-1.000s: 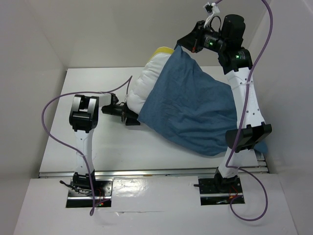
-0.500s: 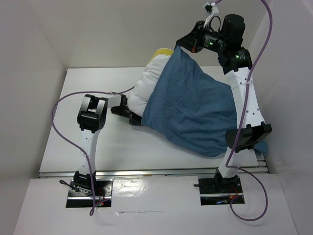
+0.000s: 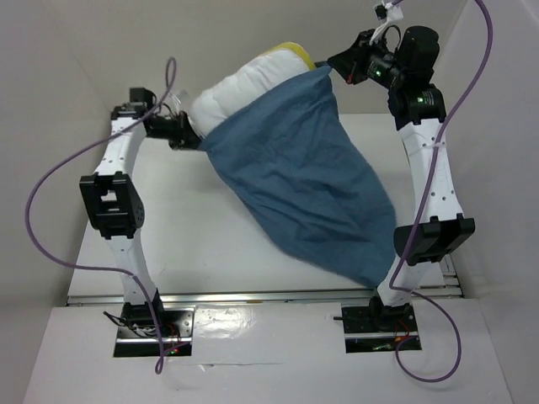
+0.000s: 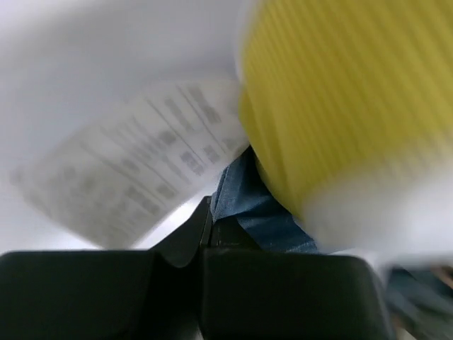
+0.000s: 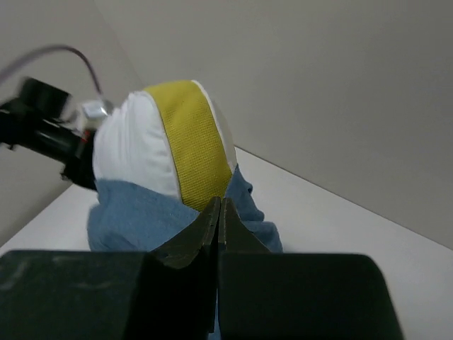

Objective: Put the pillow into the pillowcase

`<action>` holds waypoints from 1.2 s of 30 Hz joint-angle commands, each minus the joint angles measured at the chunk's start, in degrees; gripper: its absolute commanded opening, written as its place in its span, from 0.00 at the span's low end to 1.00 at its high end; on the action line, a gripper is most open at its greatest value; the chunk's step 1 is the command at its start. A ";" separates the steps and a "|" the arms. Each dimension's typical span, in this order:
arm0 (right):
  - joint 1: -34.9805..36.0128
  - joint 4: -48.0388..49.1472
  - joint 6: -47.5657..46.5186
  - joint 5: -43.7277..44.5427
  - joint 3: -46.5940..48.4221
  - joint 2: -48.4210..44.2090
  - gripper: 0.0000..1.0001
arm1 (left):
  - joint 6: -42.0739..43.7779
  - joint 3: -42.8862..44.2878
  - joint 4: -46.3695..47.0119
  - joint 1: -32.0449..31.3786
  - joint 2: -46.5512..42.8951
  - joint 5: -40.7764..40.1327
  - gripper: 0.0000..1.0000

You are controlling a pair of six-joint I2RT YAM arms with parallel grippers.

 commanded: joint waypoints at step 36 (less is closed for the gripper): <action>-8.20 28.02 -4.53 8.56 -22.18 -24.31 0.00 | 24.19 9.06 30.43 -25.45 -32.05 -72.37 0.00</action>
